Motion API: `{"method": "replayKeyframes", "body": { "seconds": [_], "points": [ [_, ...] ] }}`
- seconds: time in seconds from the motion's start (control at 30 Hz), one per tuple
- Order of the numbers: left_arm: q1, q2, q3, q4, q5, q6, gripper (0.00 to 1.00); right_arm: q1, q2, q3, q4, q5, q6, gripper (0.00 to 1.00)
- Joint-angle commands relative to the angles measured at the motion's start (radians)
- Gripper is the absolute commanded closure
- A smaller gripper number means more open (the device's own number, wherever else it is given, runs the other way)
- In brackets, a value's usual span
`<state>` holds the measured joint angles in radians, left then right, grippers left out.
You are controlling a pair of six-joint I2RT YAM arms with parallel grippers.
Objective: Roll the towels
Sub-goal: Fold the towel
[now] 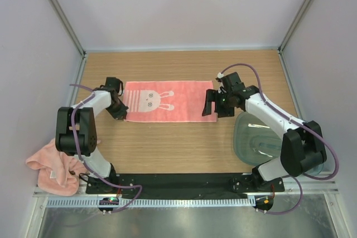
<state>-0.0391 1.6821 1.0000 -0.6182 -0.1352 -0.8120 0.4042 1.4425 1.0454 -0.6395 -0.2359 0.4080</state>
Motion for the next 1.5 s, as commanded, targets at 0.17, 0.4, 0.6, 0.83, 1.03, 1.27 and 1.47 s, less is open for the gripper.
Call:
{"method": "replayKeyframes", "body": {
  "seconds": [0.17,0.4,0.6,0.83,1.03,1.27,1.47],
  "points": [
    [-0.008,-0.099,0.003,-0.028,0.048,0.022,0.98,0.002,0.093,-0.03,0.084,-0.003,0.057,0.25],
    [-0.008,-0.145,-0.023,-0.051,0.06,0.046,1.0,0.004,0.171,-0.013,0.047,0.138,0.071,0.33],
    [-0.008,-0.163,0.0,-0.087,0.051,0.065,0.99,0.004,0.226,-0.004,0.05,0.171,0.075,0.4],
    [-0.008,-0.148,0.068,-0.147,0.02,0.093,0.99,0.002,0.297,0.025,0.075,0.225,0.075,0.43],
    [-0.008,-0.14,0.061,-0.135,0.029,0.093,0.99,0.002,0.341,0.045,0.095,0.23,0.095,0.5],
    [-0.007,-0.124,0.074,-0.13,0.036,0.089,0.99,0.004,0.34,0.031,0.095,0.231,0.097,0.67],
    [-0.008,-0.119,0.069,-0.129,0.034,0.089,1.0,0.004,0.334,0.018,0.097,0.219,0.094,0.88]
  ]
}}
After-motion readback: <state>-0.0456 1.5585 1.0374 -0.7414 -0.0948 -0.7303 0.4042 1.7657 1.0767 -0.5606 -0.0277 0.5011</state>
